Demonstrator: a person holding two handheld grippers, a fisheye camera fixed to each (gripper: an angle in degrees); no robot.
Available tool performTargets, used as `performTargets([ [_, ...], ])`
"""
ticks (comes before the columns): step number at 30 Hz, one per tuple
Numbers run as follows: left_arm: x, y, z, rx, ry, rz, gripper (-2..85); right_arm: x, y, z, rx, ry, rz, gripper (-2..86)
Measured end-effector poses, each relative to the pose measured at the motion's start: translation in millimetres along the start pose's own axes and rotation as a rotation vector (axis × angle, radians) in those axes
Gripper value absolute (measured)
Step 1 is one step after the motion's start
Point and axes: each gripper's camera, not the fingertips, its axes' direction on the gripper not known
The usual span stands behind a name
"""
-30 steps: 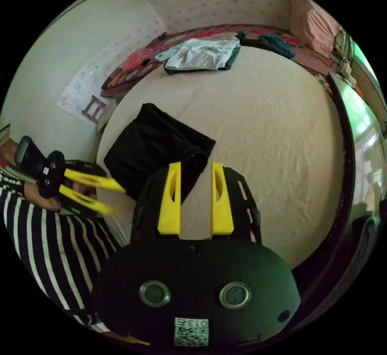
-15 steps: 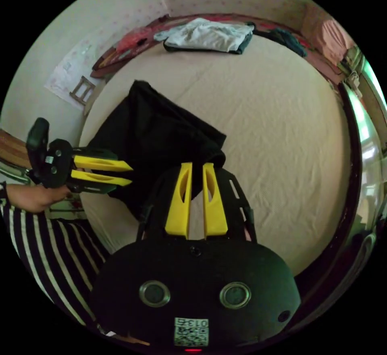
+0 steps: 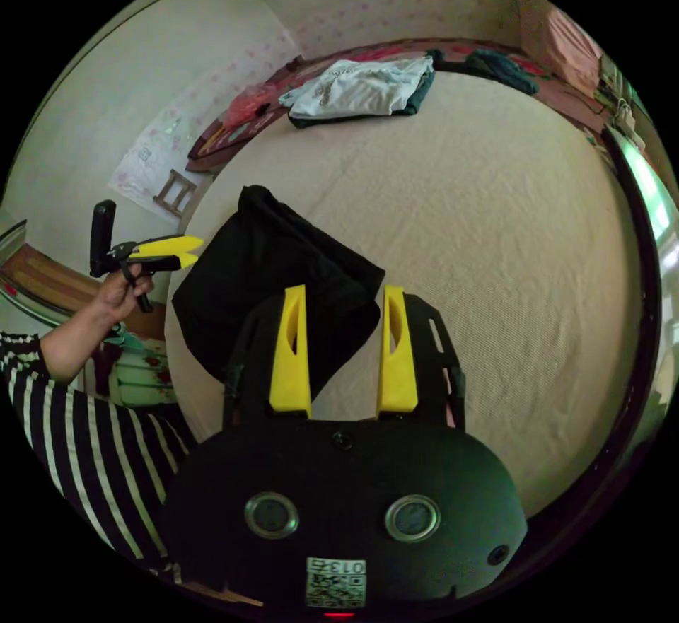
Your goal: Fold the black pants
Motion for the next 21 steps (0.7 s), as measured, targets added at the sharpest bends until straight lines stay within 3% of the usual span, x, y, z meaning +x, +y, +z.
performTargets([
  [3, -2.7, -6.2, 10.0, -0.052, -0.047, -0.022, 16.2, 9.0, 7.4, 7.2, -0.061, -0.037, 0.002, 14.8],
  [9, 17.9, -16.0, 29.4, -0.126, 0.041, 0.007, 13.3, -2.8, 31.2, 0.2, -0.090, -0.028, -0.060, 13.1],
  [13, 48.6, -21.0, 32.5, -0.140, -0.033, 0.096, 12.0, -28.0, 50.7, -3.1, -0.091, 0.113, -0.140, 12.9],
  [18, 52.8, -19.7, 40.3, -0.131, 0.061, 0.005, 13.5, -23.1, 83.8, -11.9, -0.050, 0.013, 0.004, 12.6],
  [21, 68.0, -20.3, 42.2, -0.141, 0.067, 0.018, 11.8, -38.0, 100.3, -15.4, -0.066, 0.045, -0.023, 10.5],
])
